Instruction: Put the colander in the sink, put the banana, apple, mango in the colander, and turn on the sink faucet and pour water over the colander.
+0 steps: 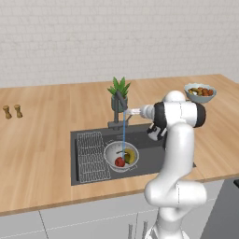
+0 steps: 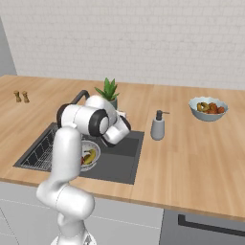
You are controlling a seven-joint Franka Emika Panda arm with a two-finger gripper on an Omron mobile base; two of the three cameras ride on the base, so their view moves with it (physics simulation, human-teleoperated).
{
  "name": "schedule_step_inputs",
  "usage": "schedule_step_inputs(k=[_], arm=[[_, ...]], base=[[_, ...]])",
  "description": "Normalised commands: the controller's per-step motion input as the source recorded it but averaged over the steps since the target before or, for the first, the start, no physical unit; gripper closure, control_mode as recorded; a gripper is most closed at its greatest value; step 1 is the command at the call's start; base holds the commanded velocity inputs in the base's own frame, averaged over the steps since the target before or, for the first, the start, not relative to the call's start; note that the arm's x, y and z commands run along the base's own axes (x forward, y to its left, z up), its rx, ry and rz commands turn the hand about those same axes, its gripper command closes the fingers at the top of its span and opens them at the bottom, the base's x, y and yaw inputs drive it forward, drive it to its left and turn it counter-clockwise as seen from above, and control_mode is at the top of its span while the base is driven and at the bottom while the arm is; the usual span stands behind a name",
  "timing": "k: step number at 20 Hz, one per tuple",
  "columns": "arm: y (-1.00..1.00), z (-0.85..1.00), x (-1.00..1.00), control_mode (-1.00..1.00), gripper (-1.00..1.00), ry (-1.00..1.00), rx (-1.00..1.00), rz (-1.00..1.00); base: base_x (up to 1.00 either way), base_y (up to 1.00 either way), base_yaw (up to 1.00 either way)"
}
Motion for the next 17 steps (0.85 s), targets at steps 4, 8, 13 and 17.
schedule_step_inputs(k=[4,8,13,17], arm=[[0.0,0.0,0.0,-1.0,-1.0,0.0,0.0,0.0],[0.0,0.0,0.0,-1.0,-1.0,0.0,0.0,0.0],[0.0,0.0,0.0,-1.0,-1.0,0.0,0.0,0.0],[0.0,0.0,0.0,-1.0,-1.0,0.0,0.0,0.0]], base=[[0.0,0.0,0.0],[0.0,0.0,0.0],[0.0,0.0,0.0],[0.0,0.0,0.0]])
